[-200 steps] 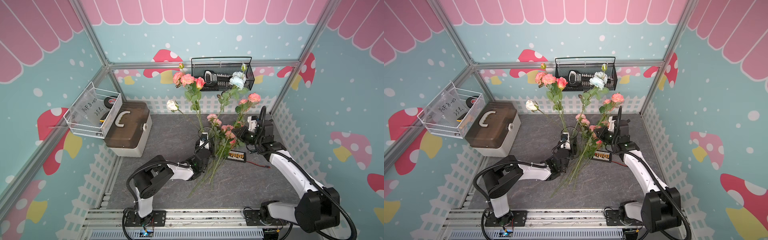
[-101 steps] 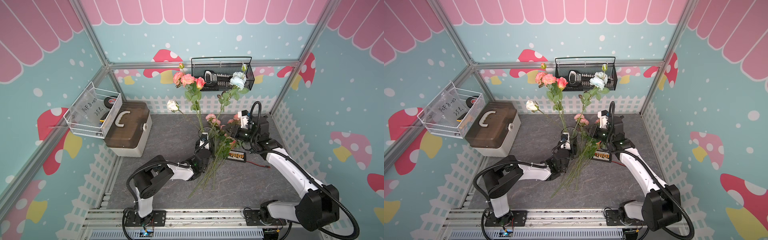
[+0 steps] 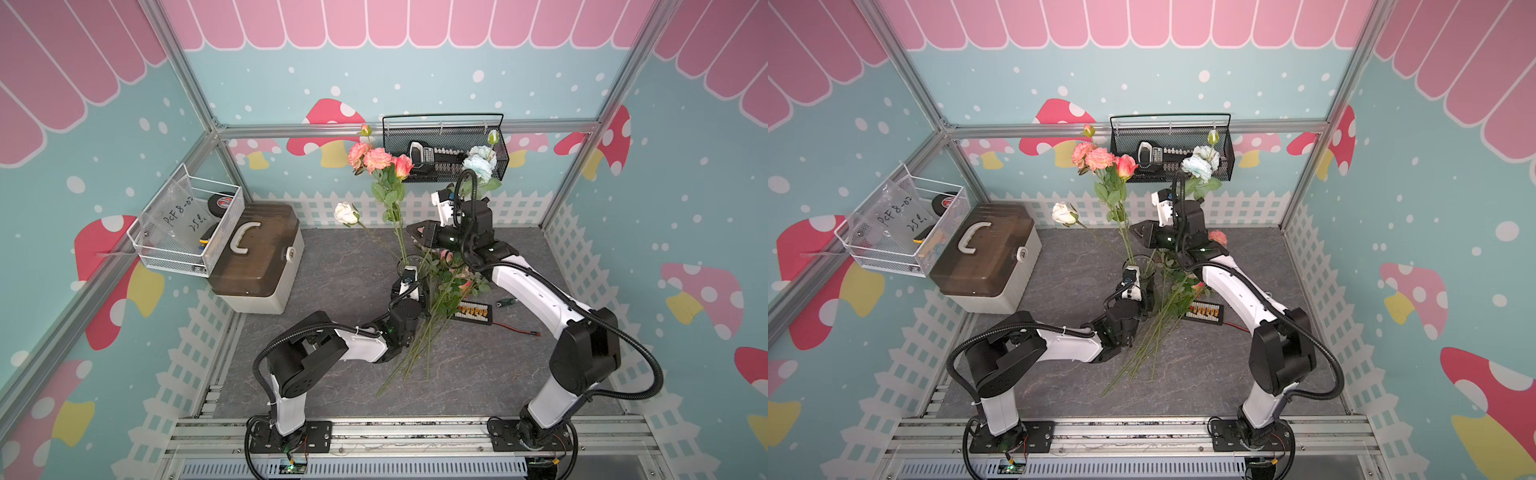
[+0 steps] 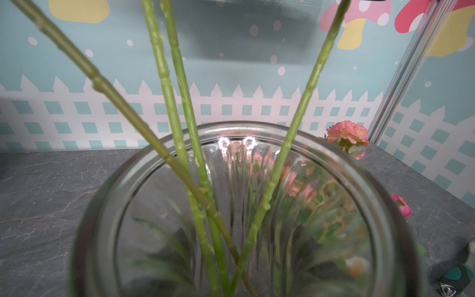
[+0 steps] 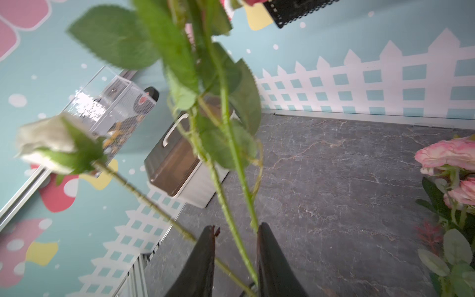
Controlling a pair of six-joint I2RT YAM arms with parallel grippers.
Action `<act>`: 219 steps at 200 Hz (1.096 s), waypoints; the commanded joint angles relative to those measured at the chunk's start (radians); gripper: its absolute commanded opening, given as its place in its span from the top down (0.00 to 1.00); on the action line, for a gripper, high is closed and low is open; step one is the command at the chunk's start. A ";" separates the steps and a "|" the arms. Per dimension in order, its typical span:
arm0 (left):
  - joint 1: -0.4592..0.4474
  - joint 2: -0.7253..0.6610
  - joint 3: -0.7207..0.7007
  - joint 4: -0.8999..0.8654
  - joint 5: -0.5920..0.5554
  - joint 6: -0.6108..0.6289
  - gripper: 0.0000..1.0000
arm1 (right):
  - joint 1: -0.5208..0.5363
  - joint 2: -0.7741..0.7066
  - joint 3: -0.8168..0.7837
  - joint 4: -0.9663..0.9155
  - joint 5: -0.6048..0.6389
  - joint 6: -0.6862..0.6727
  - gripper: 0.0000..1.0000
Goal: Pick out pink flowers from the vase
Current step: Pick up the flower from the vase.
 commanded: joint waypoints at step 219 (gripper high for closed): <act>-0.018 0.058 -0.054 -0.107 0.029 -0.057 1.00 | 0.052 -0.079 -0.196 0.293 0.037 0.012 0.78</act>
